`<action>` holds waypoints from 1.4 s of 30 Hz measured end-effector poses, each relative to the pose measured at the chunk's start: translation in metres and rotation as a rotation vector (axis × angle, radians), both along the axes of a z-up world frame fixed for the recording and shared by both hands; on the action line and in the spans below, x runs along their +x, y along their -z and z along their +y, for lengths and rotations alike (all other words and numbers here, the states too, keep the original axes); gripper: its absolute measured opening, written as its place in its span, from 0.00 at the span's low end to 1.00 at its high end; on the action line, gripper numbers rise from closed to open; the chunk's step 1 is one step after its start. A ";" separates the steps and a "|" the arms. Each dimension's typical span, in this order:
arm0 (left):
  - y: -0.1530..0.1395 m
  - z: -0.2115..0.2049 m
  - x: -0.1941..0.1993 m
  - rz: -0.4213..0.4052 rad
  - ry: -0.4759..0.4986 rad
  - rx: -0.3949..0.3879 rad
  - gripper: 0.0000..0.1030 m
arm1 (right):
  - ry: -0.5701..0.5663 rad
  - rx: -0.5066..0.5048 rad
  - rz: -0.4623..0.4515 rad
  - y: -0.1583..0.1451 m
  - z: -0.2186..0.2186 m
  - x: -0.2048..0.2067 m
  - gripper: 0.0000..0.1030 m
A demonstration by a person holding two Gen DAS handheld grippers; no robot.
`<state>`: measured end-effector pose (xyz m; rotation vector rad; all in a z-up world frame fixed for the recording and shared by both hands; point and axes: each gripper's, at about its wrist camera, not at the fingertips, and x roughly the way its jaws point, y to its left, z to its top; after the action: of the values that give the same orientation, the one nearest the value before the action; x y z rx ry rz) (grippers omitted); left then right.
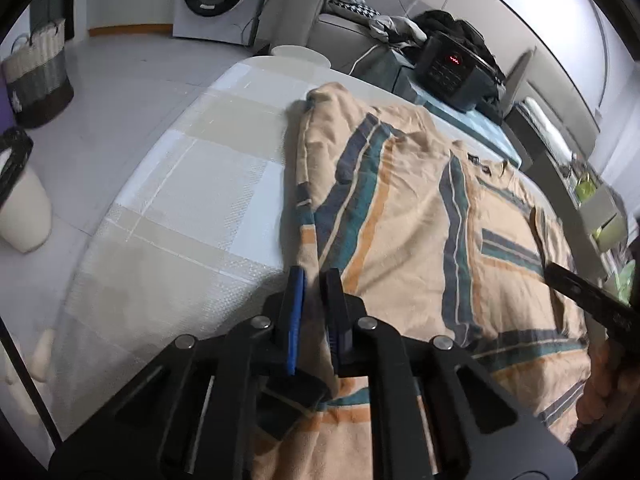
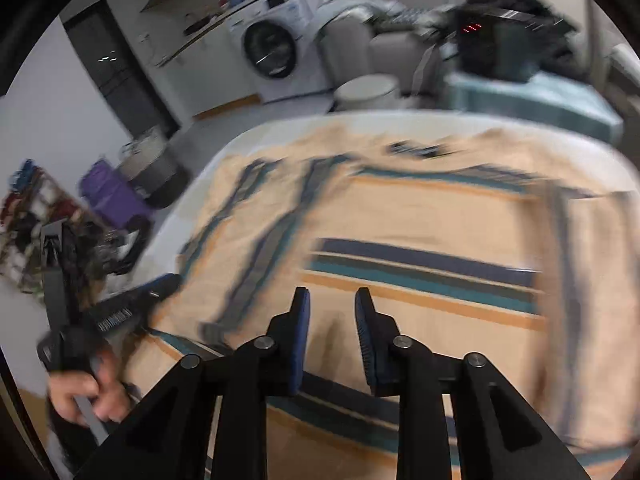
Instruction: Fold small clothes
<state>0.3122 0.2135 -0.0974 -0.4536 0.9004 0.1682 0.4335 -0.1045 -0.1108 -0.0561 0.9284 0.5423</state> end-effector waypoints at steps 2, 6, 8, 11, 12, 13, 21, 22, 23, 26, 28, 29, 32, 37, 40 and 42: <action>-0.002 -0.001 -0.001 0.002 -0.021 0.018 0.09 | 0.057 -0.037 -0.035 -0.008 -0.034 -0.008 0.30; -0.016 -0.014 -0.009 -0.018 -0.015 0.054 0.09 | 0.188 -0.120 -0.041 0.001 -0.105 -0.015 0.33; -0.024 -0.027 -0.010 -0.043 0.030 0.060 0.10 | 0.223 -0.118 -0.013 0.013 -0.127 -0.014 0.33; -0.031 -0.053 -0.009 -0.071 0.117 0.078 0.23 | 0.224 -0.100 0.002 0.028 -0.132 -0.011 0.30; -0.030 -0.061 -0.007 -0.068 0.140 0.082 0.31 | 0.201 -0.083 0.003 0.032 -0.128 -0.010 0.30; -0.029 -0.068 -0.004 -0.058 0.161 0.086 0.34 | 0.181 -0.079 -0.005 0.034 -0.122 -0.010 0.30; -0.038 -0.082 -0.041 -0.035 0.218 0.096 0.43 | 0.186 -0.017 -0.065 -0.005 -0.146 -0.047 0.34; -0.042 -0.079 -0.051 -0.043 0.211 0.104 0.54 | 0.195 -0.013 -0.074 -0.011 -0.152 -0.056 0.38; -0.047 -0.075 -0.066 -0.054 0.202 0.114 0.58 | 0.203 -0.007 -0.081 -0.017 -0.162 -0.067 0.46; -0.058 -0.064 -0.107 -0.061 0.183 0.152 0.79 | 0.225 -0.017 -0.098 -0.029 -0.186 -0.103 0.55; -0.063 -0.059 -0.137 -0.070 0.170 0.177 0.88 | 0.228 -0.032 -0.101 -0.031 -0.199 -0.130 0.64; -0.064 -0.058 -0.149 -0.072 0.168 0.180 0.92 | 0.232 -0.036 -0.105 -0.030 -0.202 -0.140 0.69; -0.065 -0.056 -0.187 -0.091 0.168 0.175 0.99 | 0.235 -0.037 -0.113 -0.029 -0.216 -0.171 0.79; -0.055 -0.057 -0.228 -0.068 0.176 0.147 0.99 | 0.243 -0.014 -0.124 -0.028 -0.230 -0.208 0.80; -0.045 -0.060 -0.248 -0.033 0.202 0.127 0.99 | 0.248 -0.024 -0.117 -0.026 -0.241 -0.229 0.80; -0.039 -0.065 -0.257 0.001 0.229 0.130 0.99 | 0.258 -0.021 -0.106 -0.024 -0.249 -0.244 0.80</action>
<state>0.0556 0.1489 -0.0585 -0.2273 0.9294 0.0178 0.1895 -0.3536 -0.0871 0.0161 0.8225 0.2872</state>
